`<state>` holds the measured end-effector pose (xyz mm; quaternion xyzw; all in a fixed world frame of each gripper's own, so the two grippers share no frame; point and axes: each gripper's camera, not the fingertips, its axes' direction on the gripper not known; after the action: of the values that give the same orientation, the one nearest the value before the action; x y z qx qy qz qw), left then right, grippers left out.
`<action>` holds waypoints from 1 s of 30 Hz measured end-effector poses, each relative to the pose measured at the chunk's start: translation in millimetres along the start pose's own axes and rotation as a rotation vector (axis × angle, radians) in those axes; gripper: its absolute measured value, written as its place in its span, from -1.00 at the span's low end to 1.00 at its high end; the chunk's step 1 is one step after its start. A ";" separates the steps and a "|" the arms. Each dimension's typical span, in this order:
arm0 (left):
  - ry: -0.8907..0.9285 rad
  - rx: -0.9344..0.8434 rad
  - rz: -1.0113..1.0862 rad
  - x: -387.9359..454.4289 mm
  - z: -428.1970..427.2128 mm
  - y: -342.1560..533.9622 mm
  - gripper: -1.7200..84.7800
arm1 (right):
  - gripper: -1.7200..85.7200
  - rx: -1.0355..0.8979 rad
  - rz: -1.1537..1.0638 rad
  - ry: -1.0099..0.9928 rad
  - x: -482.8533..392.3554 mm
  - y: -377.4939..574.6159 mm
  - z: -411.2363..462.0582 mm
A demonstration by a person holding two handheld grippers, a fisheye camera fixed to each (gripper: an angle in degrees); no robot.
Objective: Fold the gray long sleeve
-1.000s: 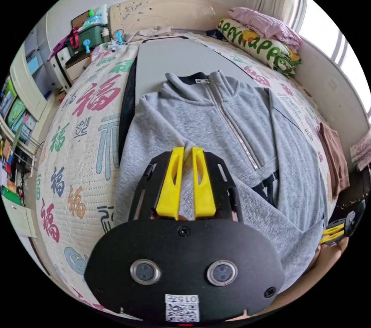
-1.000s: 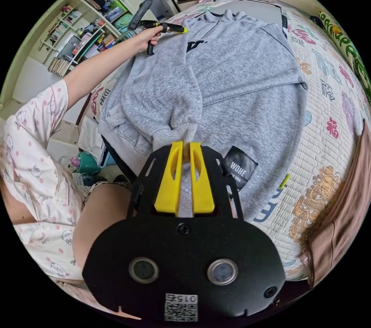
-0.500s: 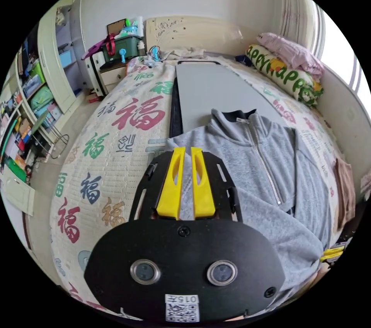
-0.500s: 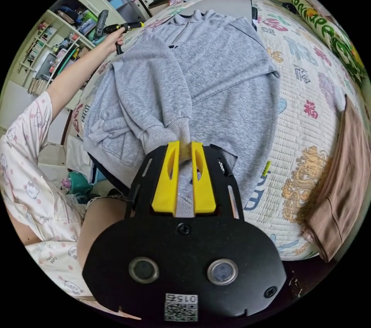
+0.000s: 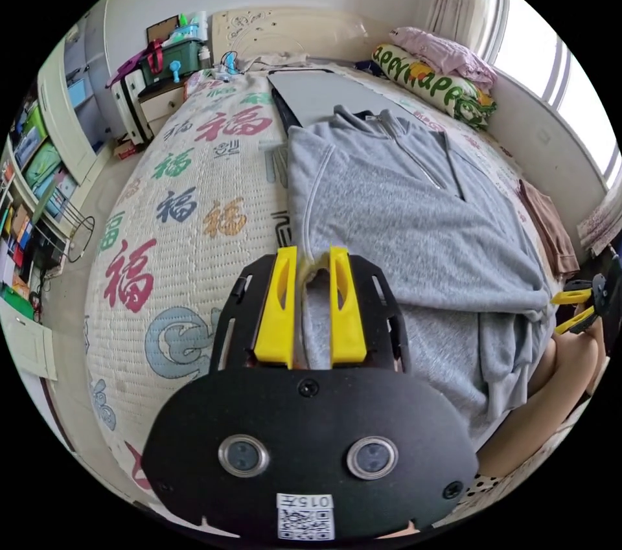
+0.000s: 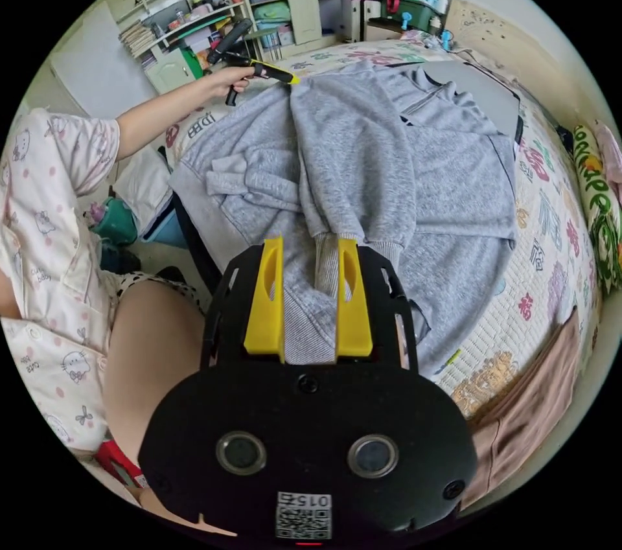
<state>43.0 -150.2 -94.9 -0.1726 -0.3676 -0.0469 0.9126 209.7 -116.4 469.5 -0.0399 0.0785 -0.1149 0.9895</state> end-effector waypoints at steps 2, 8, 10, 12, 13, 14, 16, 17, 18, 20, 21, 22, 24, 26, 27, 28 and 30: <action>-0.078 -0.029 0.059 6.2 13.7 5.7 -0.82 | -0.70 -0.063 -0.033 0.038 0.5 -0.8 11.5; -0.186 -0.017 0.109 -6.9 29.4 22.4 -0.90 | -0.85 -0.149 -0.123 0.232 0.4 3.8 18.5; -0.263 0.008 0.122 -16.6 31.6 35.2 -0.91 | -0.87 -0.094 -0.134 0.148 3.6 10.1 -4.4; -0.334 -0.018 0.184 -16.1 45.4 45.5 -0.91 | -0.87 -0.061 -0.143 0.071 5.4 14.3 -21.9; -0.348 -0.057 0.207 -19.1 57.0 51.5 -0.91 | -0.86 -0.074 -0.152 0.055 6.1 14.7 -27.0; -0.350 -0.067 0.206 -22.2 60.8 54.7 -0.91 | -0.86 -0.090 -0.156 0.062 6.7 14.3 -27.5; -0.325 -0.046 0.174 -39.6 58.8 70.6 -0.92 | -0.85 -0.137 -0.153 0.081 14.3 13.9 -31.1; -0.316 -0.039 0.165 -44.3 55.8 75.4 -0.92 | -0.85 -0.127 -0.146 0.066 17.9 14.2 -36.1; -0.315 -0.015 0.155 -51.5 46.6 87.5 -0.92 | -0.83 -0.099 -0.110 0.022 28.5 15.0 -49.1; -0.318 0.051 0.179 -53.4 24.1 111.6 -0.92 | -0.81 -0.030 -0.023 -0.045 50.4 18.2 -74.4; -0.293 0.108 0.215 -49.7 5.5 130.9 -0.92 | -0.79 0.031 0.050 -0.069 67.1 22.0 -93.0; -0.239 0.163 0.267 -42.7 -12.7 151.5 -0.92 | -0.79 0.099 0.133 -0.078 86.1 25.7 -111.0; -0.113 0.228 0.340 -29.3 -34.6 182.7 -0.92 | -0.80 0.166 0.284 -0.076 119.8 25.7 -133.3; 0.052 0.280 0.428 -11.0 -47.4 213.7 -0.92 | -0.80 0.191 0.389 -0.112 148.3 16.8 -157.4; 0.152 0.318 0.480 2.4 -50.5 233.9 -0.92 | -0.79 0.233 0.389 -0.154 156.2 6.6 -178.4; 0.246 0.357 0.530 15.9 -49.5 252.6 -0.91 | -0.78 0.268 0.353 -0.179 156.7 -7.6 -200.8; 0.346 0.402 0.584 33.6 -40.7 275.2 -0.91 | -0.74 0.262 0.299 -0.164 153.0 -37.0 -229.5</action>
<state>152.5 94.5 -176.3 -0.0773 -0.1455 0.2590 0.9517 310.8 -202.0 224.8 0.0917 -0.0129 0.0278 0.9953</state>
